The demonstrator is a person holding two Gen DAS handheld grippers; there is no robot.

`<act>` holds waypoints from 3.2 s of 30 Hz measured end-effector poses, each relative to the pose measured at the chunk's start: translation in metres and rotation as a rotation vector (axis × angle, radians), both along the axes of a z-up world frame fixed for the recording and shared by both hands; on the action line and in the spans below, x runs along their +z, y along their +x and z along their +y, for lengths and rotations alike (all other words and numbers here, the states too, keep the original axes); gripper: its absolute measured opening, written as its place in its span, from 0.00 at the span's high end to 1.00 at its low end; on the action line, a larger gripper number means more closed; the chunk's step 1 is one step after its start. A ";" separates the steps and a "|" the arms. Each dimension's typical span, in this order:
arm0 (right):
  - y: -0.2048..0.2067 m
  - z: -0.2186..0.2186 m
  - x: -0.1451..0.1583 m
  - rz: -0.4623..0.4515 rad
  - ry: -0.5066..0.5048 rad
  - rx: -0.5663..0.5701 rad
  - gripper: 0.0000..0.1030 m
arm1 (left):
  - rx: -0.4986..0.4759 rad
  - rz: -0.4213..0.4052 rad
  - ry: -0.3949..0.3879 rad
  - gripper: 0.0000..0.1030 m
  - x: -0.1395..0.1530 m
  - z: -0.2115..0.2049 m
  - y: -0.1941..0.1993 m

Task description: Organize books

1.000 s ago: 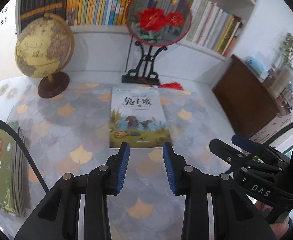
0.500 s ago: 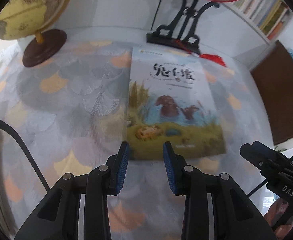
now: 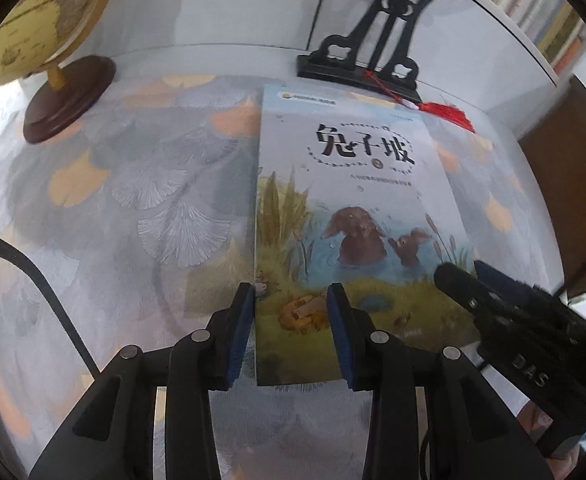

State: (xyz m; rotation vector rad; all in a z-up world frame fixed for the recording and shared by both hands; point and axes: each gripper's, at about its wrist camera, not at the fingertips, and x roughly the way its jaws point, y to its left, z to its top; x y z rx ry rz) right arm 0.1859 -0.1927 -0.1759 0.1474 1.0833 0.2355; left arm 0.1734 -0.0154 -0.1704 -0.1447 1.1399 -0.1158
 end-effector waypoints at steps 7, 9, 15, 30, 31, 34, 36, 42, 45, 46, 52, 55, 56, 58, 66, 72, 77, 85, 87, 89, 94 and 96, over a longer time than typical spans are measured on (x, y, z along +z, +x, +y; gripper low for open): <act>-0.021 -0.003 0.003 0.034 -0.009 0.001 0.53 | -0.035 0.028 -0.044 0.68 0.003 0.001 -0.038; -0.040 -0.006 0.003 0.056 -0.003 0.002 0.51 | -0.055 0.052 -0.062 0.68 0.001 -0.002 -0.063; -0.122 -0.014 0.001 0.099 -0.040 0.024 0.43 | -0.190 0.103 -0.045 0.68 -0.004 -0.019 -0.143; -0.195 -0.037 -0.003 0.092 -0.031 0.057 0.46 | -0.139 0.088 -0.017 0.64 -0.008 -0.030 -0.178; -0.196 -0.034 -0.002 0.089 -0.035 0.052 0.46 | -0.136 0.086 -0.011 0.64 -0.007 -0.031 -0.178; -0.196 -0.035 -0.004 0.084 -0.013 0.045 0.45 | -0.121 0.076 -0.075 0.65 0.000 -0.027 -0.178; -0.194 -0.043 -0.005 0.090 0.038 0.035 0.45 | -0.108 0.040 -0.198 0.65 0.016 -0.015 -0.182; -0.191 -0.066 -0.010 0.111 0.253 -0.031 0.36 | -0.148 -0.023 -0.335 0.65 0.040 -0.024 -0.184; -0.191 -0.065 -0.009 0.116 0.269 -0.032 0.35 | -0.141 0.027 -0.272 0.71 0.014 -0.038 -0.176; -0.191 -0.064 -0.009 0.117 0.269 -0.030 0.35 | -0.132 0.039 -0.285 0.74 0.010 -0.037 -0.174; -0.182 -0.077 -0.011 0.182 0.353 -0.029 0.31 | -0.033 0.147 -0.728 0.81 0.006 -0.008 -0.152; -0.178 -0.098 -0.019 0.250 0.552 -0.073 0.17 | -0.039 0.140 -0.838 0.81 0.017 -0.005 -0.141; -0.176 -0.105 -0.025 0.283 0.644 -0.084 0.16 | -0.047 0.144 -0.857 0.81 0.020 -0.006 -0.138; -0.174 -0.118 -0.040 0.332 0.816 -0.115 0.16 | -0.066 0.164 -0.891 0.81 0.021 -0.010 -0.131; -0.159 -0.112 -0.031 0.253 0.803 -0.074 0.72 | -0.084 0.301 -0.673 0.81 -0.009 -0.023 -0.131; -0.159 -0.059 -0.004 0.142 0.291 0.164 0.73 | -0.234 0.180 -0.191 0.79 0.003 -0.068 -0.146; -0.173 -0.021 0.012 0.032 0.062 0.284 0.73 | -0.279 0.070 -0.072 0.81 0.021 -0.082 -0.163; -0.204 0.013 0.031 -0.070 -0.056 0.395 0.73 | -0.258 -0.008 -0.044 0.81 0.046 -0.054 -0.191; -0.211 0.024 0.036 -0.095 -0.062 0.412 0.73 | -0.244 -0.016 -0.049 0.81 0.051 -0.042 -0.197; -0.220 0.035 0.041 -0.118 -0.066 0.437 0.73 | -0.231 -0.029 -0.045 0.81 0.057 -0.027 -0.205; -0.235 0.066 0.058 -0.180 -0.087 0.476 0.73 | -0.198 -0.055 -0.055 0.81 0.073 0.009 -0.223; -0.239 0.083 0.068 -0.209 -0.106 0.492 0.73 | -0.174 -0.073 -0.066 0.81 0.082 0.028 -0.229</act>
